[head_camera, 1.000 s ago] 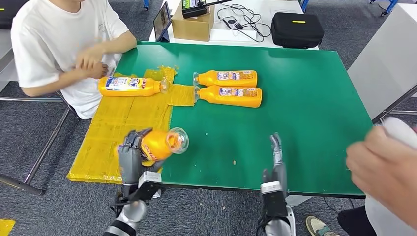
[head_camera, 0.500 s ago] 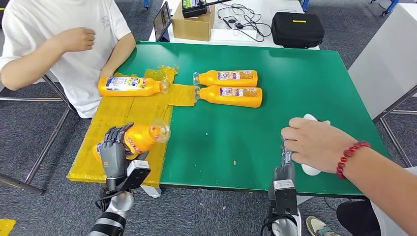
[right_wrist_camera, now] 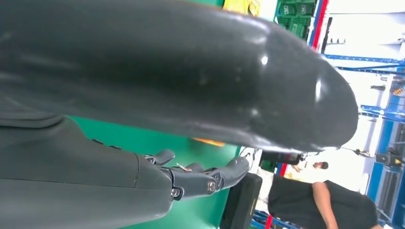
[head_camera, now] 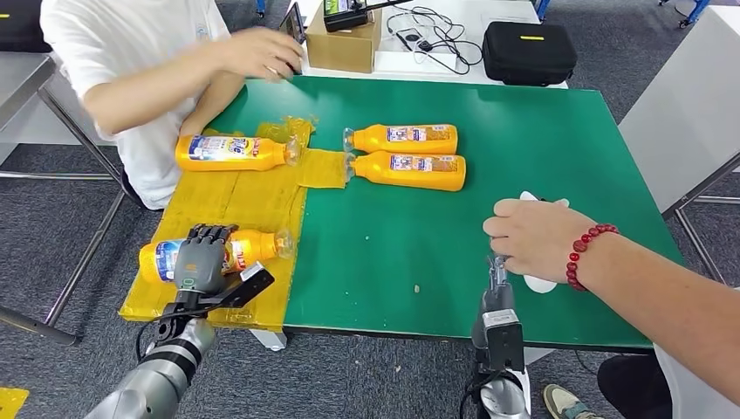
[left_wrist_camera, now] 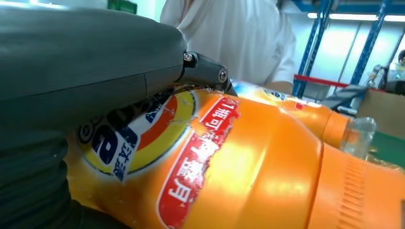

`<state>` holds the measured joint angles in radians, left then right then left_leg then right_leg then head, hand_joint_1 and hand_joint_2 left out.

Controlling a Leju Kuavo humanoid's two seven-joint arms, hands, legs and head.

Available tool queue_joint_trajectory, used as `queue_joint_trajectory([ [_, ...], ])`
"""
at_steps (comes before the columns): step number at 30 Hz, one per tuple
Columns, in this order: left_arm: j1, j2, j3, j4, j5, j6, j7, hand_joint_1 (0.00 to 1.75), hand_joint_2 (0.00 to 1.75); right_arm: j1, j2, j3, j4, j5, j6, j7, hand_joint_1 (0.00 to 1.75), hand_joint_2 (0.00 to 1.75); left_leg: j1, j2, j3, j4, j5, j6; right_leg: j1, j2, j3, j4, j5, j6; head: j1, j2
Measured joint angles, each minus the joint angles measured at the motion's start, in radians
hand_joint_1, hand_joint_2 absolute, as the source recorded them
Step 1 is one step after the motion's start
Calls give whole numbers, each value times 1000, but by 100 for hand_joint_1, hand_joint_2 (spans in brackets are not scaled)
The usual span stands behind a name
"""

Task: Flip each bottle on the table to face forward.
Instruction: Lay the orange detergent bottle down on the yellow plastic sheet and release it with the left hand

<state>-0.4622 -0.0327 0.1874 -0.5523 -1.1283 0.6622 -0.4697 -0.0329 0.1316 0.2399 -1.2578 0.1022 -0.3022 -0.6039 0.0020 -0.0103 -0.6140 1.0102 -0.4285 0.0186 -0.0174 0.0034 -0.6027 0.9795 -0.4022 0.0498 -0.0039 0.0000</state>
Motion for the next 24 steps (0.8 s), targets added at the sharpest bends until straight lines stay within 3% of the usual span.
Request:
queue_joint_trajectory([
  [9, -78, 19, 7, 126, 5, -38, 54, 175, 175, -2, 0, -1, 23, 0, 9, 18, 0, 0, 0, 1, 4, 0, 0, 0, 0, 0, 3, 0, 0, 0, 0, 0],
  [12, -90, 22, 6, 144, 19, -56, 53, 126, 175, 3, -1, -7, 27, -1, 6, 20, 0, 0, 0, 1, 6, 0, 0, 0, 0, 0, 3, 1, 0, 0, 0, 0],
  [13, -94, 22, 6, 148, 26, -70, 53, 92, 175, 4, -2, -10, 29, 0, 4, 21, 0, 0, 0, 1, 6, 0, 0, -1, 0, 0, 4, 1, 0, 0, 0, 0],
  [16, -104, 21, 6, 154, 46, -111, 54, 20, 44, 4, -2, -21, 32, 2, 2, 23, 0, 0, 0, 1, 7, 0, 0, -1, 0, 0, 5, 1, 0, 0, 0, 0],
  [17, -105, 21, 6, 154, 48, -117, 55, 14, 0, 4, -2, -22, 33, 2, 2, 24, 0, 0, 0, 1, 7, 0, 0, -1, 0, 0, 5, 1, 0, 0, 0, 0],
  [21, -116, 20, 6, 157, 63, -156, 55, 5, 0, 4, -2, -28, 36, 4, 4, 25, 0, 0, 0, 1, 9, 0, 0, -1, 0, 0, 6, 1, 0, -1, 0, 0],
  [24, -137, 15, 8, 165, 120, -314, 67, 0, 0, 2, -1, -45, 47, 16, 18, 29, 0, 0, 0, -4, 11, 0, 0, -1, 0, -3, 10, 1, -2, -1, 0, 0],
])
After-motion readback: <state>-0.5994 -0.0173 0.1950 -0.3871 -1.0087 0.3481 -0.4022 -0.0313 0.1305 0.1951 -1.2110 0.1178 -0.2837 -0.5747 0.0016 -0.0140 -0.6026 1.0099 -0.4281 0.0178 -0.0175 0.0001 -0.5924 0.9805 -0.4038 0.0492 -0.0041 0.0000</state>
